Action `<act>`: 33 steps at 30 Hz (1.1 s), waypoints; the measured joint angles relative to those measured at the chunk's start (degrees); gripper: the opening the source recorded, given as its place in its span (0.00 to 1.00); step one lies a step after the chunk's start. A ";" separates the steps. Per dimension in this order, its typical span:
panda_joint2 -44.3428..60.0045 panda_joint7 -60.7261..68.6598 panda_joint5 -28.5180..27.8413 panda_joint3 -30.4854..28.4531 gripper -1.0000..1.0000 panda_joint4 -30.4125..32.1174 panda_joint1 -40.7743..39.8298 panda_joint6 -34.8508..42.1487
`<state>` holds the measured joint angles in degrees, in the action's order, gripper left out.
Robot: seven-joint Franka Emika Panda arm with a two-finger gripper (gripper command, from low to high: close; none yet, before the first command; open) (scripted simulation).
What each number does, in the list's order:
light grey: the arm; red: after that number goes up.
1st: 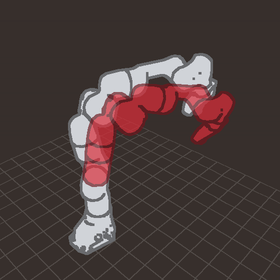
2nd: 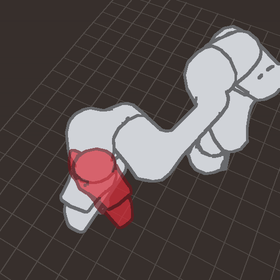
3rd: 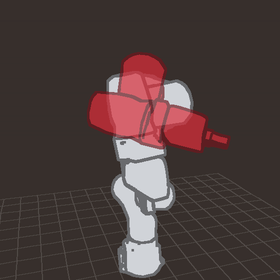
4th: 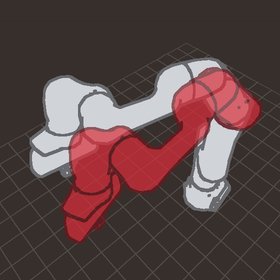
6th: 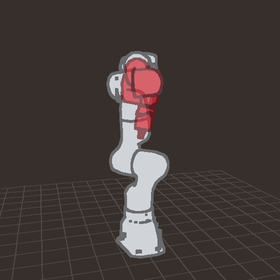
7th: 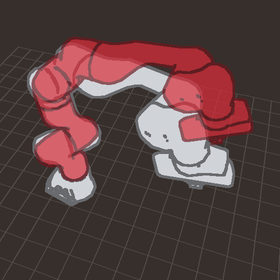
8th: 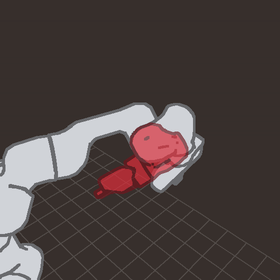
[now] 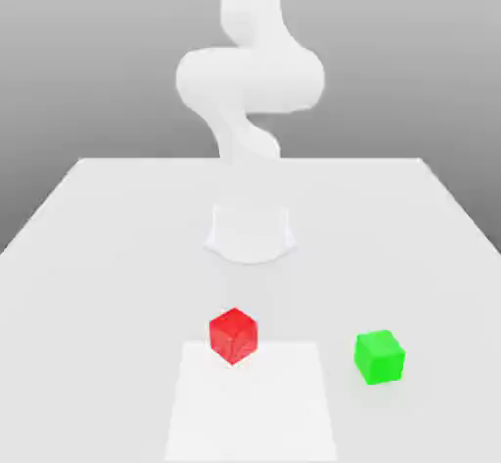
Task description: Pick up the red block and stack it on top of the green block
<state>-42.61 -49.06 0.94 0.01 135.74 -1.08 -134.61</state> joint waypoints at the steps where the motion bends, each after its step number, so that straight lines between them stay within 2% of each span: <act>1: 1.61 -1.59 0.47 0.11 0.50 1.90 -0.55 -1.36; 13: 21.13 -23.08 3.85 5.09 0.50 25.09 -6.99 -17.94; 17: 31.65 -32.85 3.21 7.34 0.50 32.97 -9.41 -26.42; 21: 43.19 -37.99 -0.52 6.52 0.50 33.82 -10.03 -35.81; 24: 49.58 -40.45 -3.66 2.71 0.50 33.14 -6.98 -41.29; 25: 51.23 -40.77 -3.98 1.55 0.00 32.95 -5.85 -42.73; 33: 50.12 -40.46 -3.62 2.04 0.00 33.09 -6.24 -41.85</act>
<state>7.51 -89.52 -2.68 2.06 168.83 -7.33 -176.46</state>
